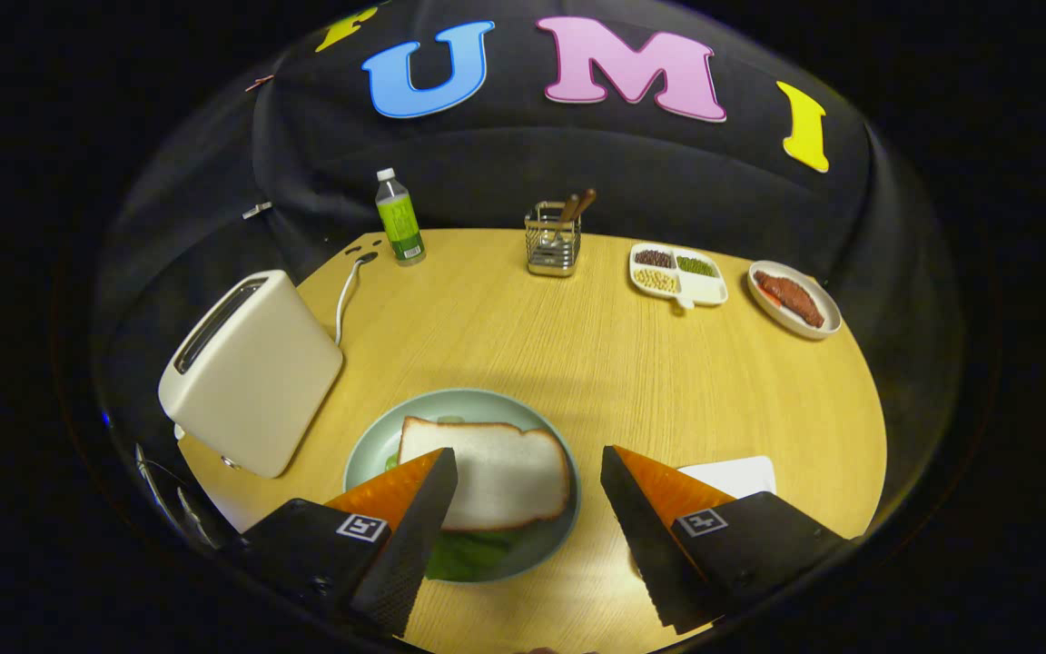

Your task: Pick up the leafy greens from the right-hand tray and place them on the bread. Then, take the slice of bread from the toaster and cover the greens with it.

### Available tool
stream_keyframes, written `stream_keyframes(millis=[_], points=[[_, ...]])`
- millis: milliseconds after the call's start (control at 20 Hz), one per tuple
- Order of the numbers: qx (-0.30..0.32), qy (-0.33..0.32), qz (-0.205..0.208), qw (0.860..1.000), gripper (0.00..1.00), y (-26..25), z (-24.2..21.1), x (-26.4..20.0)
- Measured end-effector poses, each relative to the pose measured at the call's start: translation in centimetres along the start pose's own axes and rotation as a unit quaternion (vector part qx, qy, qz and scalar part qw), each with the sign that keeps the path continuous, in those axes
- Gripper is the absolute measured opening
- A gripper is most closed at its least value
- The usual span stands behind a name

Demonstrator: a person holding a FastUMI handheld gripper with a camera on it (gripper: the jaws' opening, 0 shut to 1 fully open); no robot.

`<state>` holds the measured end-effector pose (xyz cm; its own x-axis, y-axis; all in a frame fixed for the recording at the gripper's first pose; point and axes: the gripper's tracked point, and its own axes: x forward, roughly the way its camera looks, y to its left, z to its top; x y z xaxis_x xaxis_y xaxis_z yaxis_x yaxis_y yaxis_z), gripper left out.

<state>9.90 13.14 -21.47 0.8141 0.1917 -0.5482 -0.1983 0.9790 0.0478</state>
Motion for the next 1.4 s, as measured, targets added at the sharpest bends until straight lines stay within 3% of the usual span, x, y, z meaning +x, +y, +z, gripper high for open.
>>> stream_keyframes(millis=[350,800,1050,1400], points=[[-0.007,-0.150,-0.050,0.987,0.99,-0.6,10.5,-8.0],[0.009,-0.270,-0.108,0.957,0.98,-3.3,15.1,-17.1],[0.003,-0.302,-0.133,0.944,0.98,-4.2,16.5,-19.3],[0.003,-0.293,-0.134,0.947,0.98,-3.7,16.9,-18.5]])
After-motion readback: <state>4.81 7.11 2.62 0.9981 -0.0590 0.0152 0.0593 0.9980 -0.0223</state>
